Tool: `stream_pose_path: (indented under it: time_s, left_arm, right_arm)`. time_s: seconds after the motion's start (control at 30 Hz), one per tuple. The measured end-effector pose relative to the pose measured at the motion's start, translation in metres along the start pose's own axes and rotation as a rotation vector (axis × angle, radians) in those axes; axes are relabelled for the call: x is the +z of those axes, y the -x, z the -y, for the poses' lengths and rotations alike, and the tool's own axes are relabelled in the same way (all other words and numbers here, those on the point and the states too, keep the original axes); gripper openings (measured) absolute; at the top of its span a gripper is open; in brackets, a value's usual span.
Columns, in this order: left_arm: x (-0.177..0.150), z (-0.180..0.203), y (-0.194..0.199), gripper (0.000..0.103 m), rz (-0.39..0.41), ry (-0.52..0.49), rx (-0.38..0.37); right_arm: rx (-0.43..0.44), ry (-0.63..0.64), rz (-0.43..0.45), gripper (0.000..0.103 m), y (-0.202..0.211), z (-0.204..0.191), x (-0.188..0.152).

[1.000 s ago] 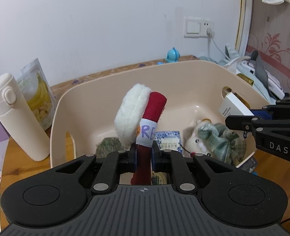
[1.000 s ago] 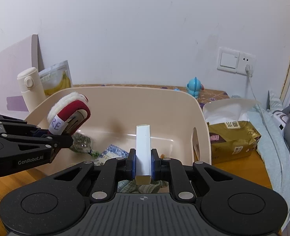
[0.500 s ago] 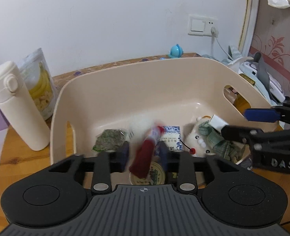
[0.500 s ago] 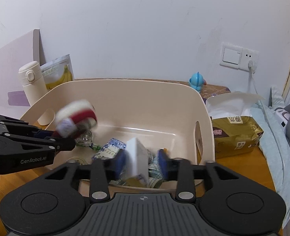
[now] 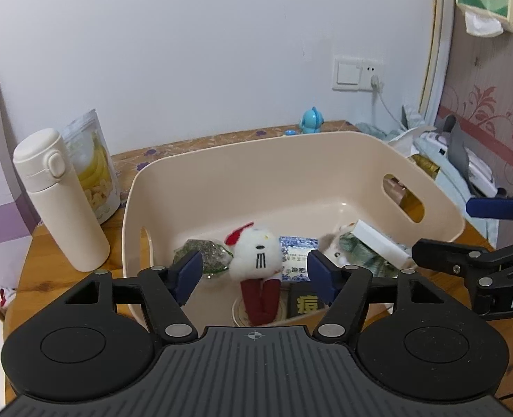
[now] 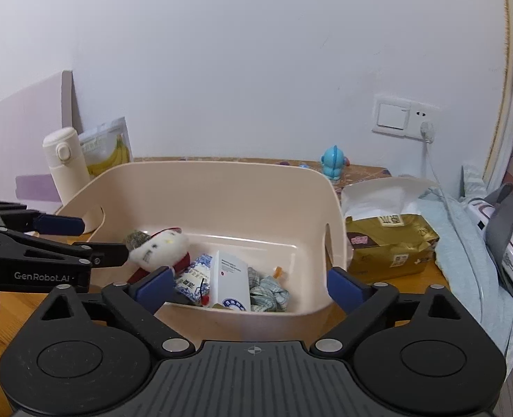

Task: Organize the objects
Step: 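Carry both items over the beige bin and open both tools to drop them, then move both tools back toward the blue cartoon box on the table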

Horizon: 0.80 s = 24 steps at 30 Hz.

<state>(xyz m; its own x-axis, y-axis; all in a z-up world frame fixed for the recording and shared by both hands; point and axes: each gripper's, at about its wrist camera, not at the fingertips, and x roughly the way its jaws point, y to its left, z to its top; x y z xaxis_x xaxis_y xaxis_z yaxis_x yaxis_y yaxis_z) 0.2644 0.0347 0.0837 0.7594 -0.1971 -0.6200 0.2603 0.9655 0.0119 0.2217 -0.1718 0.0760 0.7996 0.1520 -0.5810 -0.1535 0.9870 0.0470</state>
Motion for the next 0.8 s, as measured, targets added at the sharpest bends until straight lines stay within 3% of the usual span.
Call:
stream_pose_path:
  time_s: [0.2, 0.37, 0.57, 0.8]
  left_arm:
    - [-0.007, 0.003, 0.022, 0.077, 0.026, 0.028, -0.011]
    - [-0.016, 0.006, 0.035, 0.078, 0.026, 0.039, -0.03]
    - [-0.031, 0.01, 0.041, 0.087, 0.016, 0.029, -0.01]
    - [-0.049, 0.01, 0.037, 0.088, -0.036, 0.056, -0.023]
  right_arm:
    - [-0.021, -0.014, -0.002, 0.103, 0.013, 0.006, -0.01]
    - [-0.041, -0.026, -0.023, 0.103, 0.018, 0.014, -0.022]
    - [-0.063, -0.032, -0.07, 0.103, 0.014, 0.021, -0.037]
    - [-0.084, -0.049, -0.117, 0.103, 0.01, 0.028, -0.055]
